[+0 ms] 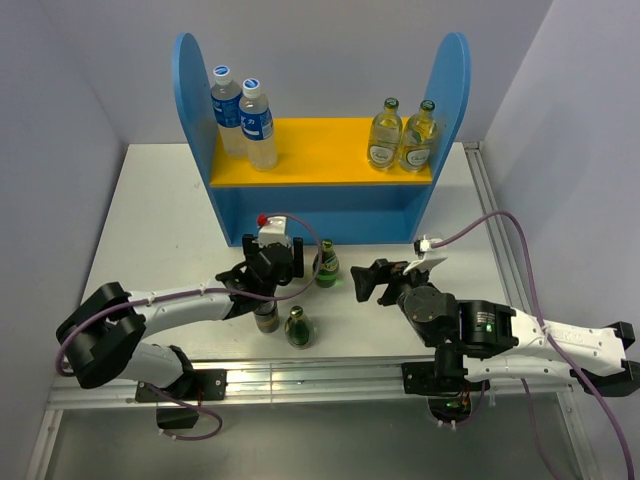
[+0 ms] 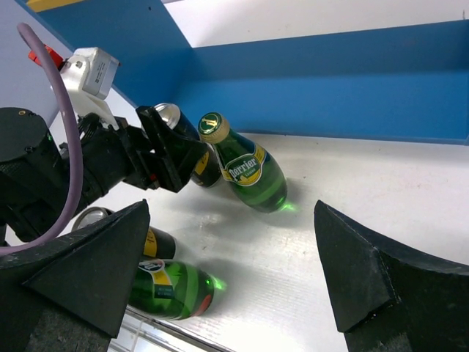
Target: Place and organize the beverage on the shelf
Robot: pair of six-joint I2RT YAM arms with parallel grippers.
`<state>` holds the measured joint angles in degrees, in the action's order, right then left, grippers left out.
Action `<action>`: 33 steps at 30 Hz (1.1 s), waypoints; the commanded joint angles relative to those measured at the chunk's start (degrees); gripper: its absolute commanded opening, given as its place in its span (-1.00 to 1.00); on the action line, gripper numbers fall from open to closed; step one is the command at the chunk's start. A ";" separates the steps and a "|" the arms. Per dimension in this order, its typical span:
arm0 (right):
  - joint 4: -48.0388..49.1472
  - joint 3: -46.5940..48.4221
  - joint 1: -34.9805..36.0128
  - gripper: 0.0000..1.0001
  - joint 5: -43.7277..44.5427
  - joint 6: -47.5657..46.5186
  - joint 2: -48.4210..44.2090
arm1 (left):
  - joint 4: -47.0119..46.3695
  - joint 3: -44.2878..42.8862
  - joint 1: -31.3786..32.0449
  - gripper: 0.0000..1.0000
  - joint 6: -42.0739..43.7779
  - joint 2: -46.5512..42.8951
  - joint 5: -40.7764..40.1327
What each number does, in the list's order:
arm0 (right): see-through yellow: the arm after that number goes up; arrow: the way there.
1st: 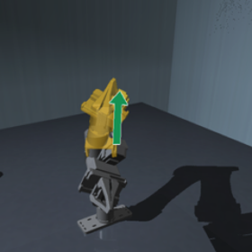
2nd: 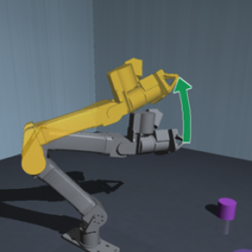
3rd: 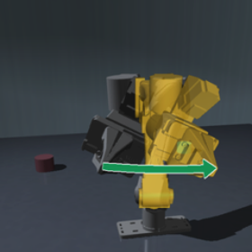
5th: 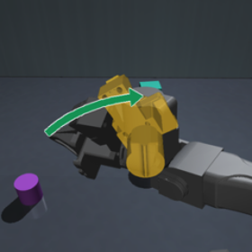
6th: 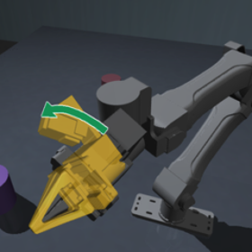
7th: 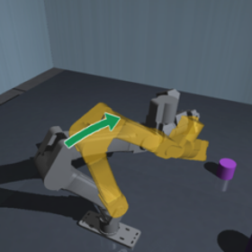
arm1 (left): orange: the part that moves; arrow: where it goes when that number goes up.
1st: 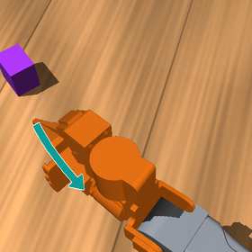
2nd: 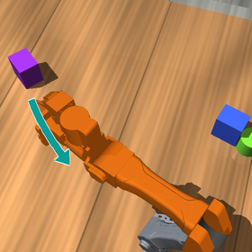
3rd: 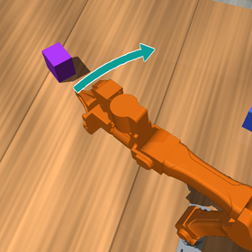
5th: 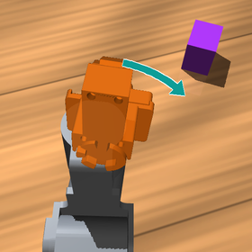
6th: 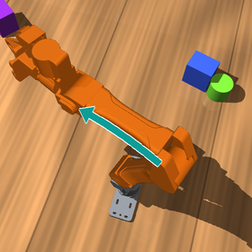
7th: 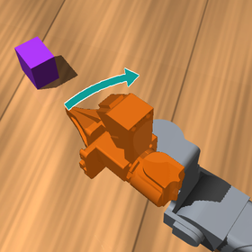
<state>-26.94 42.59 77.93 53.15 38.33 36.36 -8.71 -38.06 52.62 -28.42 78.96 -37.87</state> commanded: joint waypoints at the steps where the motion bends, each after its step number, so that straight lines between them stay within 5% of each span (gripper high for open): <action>1: -0.57 -0.84 0.38 1.00 1.96 2.10 0.38 | -4.65 1.32 -0.68 0.85 -1.72 0.75 -0.81; 4: -1.01 -1.10 0.38 1.00 1.96 2.54 0.29 | -5.96 1.94 -0.94 0.77 -1.99 2.16 -0.54; 10: -1.71 -1.46 0.38 1.00 2.31 3.16 -0.06 | -7.46 1.77 -1.47 0.12 -2.16 4.62 -0.28; 15: -1.80 -1.98 0.38 1.00 2.67 3.25 -0.15 | -6.06 0.80 -1.56 -0.99 -2.60 4.54 -1.42; 33: 0.04 -3.30 0.20 1.00 3.72 0.96 -0.32 | -8.07 -4.39 -10.60 -0.99 4.08 -1.36 -0.81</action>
<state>-28.34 39.03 77.93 54.24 39.75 36.36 -10.00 -38.65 44.14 -26.39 80.25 -38.70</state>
